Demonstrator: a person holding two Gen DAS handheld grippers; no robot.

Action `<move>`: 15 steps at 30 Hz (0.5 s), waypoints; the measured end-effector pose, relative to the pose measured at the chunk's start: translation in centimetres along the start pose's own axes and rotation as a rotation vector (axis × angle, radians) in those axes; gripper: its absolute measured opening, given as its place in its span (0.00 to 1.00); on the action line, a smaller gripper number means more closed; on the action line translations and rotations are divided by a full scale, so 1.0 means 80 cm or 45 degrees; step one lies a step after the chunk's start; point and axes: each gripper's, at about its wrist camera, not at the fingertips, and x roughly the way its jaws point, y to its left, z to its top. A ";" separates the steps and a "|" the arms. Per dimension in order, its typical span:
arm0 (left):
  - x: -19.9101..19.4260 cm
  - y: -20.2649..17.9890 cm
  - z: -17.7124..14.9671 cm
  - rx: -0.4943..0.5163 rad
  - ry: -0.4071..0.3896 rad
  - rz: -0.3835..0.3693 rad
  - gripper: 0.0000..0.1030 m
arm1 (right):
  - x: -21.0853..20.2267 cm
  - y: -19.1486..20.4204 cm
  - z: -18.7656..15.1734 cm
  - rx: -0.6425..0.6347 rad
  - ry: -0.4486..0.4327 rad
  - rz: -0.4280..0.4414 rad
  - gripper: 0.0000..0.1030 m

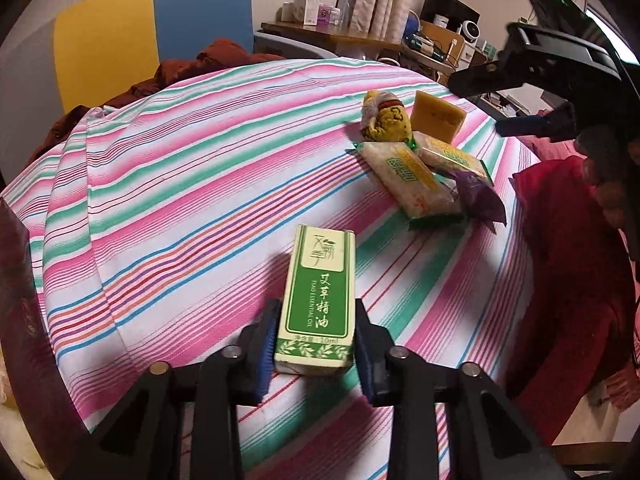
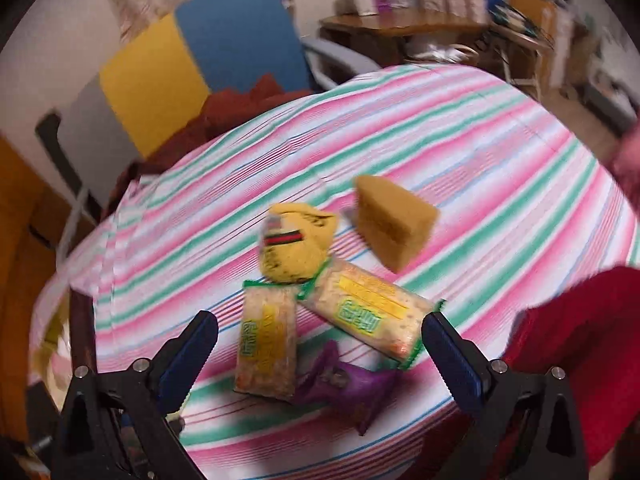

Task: Organize objects
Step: 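Grasp the green essential-oil box with the left tool while the right tool grasps a WEIDAN cracker pack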

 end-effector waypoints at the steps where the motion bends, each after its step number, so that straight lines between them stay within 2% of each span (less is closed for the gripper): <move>1: 0.000 0.002 -0.001 -0.010 -0.001 -0.008 0.31 | 0.004 0.011 0.000 -0.032 0.024 0.030 0.97; 2: -0.001 0.004 -0.001 -0.015 -0.002 -0.012 0.31 | 0.009 0.021 0.000 -0.059 0.050 0.050 0.96; 6: -0.004 0.006 -0.007 -0.011 -0.020 0.000 0.31 | 0.052 0.065 -0.006 -0.183 0.206 -0.004 0.74; 9: -0.005 0.007 -0.009 -0.025 -0.036 -0.006 0.31 | 0.084 0.078 -0.008 -0.231 0.278 -0.098 0.73; 10: -0.004 0.008 -0.009 -0.029 -0.038 -0.008 0.31 | 0.091 0.080 -0.009 -0.273 0.326 -0.113 0.73; 15: 0.000 0.008 -0.008 -0.042 -0.049 0.004 0.31 | 0.125 0.073 -0.016 -0.283 0.422 -0.159 0.71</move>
